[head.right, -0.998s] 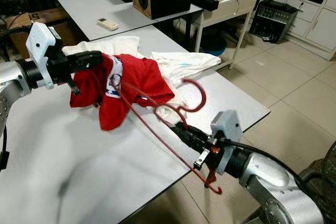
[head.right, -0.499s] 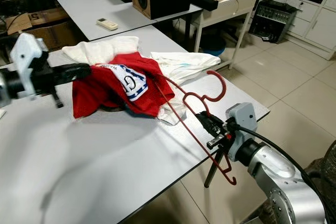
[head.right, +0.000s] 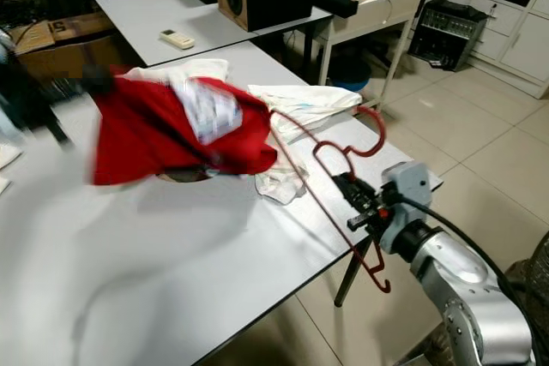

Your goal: Hang hanger

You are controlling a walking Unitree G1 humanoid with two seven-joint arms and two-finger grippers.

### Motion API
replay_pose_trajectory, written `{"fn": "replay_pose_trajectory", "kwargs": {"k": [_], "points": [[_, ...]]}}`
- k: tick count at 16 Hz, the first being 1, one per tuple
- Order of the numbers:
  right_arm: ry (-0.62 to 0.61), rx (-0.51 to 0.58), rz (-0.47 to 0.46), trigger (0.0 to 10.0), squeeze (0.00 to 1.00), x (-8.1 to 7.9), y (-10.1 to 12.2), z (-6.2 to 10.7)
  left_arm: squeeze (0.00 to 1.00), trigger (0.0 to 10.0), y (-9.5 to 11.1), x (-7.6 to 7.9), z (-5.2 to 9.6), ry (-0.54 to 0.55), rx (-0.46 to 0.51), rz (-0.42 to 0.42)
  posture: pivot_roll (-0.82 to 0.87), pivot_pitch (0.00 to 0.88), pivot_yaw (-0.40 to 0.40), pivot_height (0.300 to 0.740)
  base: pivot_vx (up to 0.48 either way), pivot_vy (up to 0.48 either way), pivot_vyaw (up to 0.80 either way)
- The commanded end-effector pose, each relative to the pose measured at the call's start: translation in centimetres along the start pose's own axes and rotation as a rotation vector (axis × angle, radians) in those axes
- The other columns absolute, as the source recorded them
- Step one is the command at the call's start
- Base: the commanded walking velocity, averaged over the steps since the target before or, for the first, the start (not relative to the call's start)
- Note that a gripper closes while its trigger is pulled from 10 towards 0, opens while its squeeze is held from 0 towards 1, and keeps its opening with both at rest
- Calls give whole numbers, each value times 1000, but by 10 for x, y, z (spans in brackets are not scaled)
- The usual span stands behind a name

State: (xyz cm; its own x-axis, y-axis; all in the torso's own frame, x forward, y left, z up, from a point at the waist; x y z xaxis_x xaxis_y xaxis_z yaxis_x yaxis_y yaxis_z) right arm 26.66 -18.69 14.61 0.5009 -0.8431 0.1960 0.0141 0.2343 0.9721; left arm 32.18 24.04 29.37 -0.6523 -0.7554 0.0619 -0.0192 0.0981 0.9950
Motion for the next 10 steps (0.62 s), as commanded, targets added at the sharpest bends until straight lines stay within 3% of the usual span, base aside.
{"fn": "replay_pose_trajectory", "kwargs": {"k": [1, 3, 4, 5, 6, 10], "points": [[-31, 29, -4, 10000, 0, 7, 6, -1, 0, 0, 18, -9, 9, 48, 67, 23, -97, 0, 46, 727, 0, 0, 0], [-29, 37, -8, 10000, 0, 6, 7, -2, 0, 0, 15, -18, 12, 106, 43, 20, -94, 0, 47, 727, 0, 0, 0], [-25, 43, -12, 10000, 0, 4, 7, -4, 0, 0, -18, -26, 15, 183, -136, -8, -88, 0, 47, 727, 0, 0, 0], [-25, 43, -12, 10000, 0, 4, 7, -4, 0, 0, -18, -26, 15, 183, -136, -8, -88, 0, 47, 727, 0, 0, 0], [-20, 50, -17, 10000, 0, 1, 7, -7, 0, 0, -59, -27, 18, 231, -284, 2, -92, 0, 54, 727, 0, 0, 0], [1, 72, -6, 10000, 0, -3, 13, -4, 0, 0, -64, -19, 12, 196, -248, 8, -91, 0, 54, 727, 0, 0, 0]]}}
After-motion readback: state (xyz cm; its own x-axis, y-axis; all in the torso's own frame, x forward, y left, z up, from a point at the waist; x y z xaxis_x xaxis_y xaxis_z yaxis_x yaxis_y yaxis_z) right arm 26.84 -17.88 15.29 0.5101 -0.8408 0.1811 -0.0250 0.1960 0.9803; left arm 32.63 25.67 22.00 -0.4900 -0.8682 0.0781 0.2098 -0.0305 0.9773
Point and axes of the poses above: a point about 5 cm out from each wrist's last joint towards the gripper, its own z axis pointing back from the gripper into the wrist, its own y axis along the axis of the wrist's last joint, x = y × z, the point moved 3 cm from there along -z, pointing out of the wrist towards the gripper, and after that the axes turned 14 degrees about z, right-handed, at the moved point
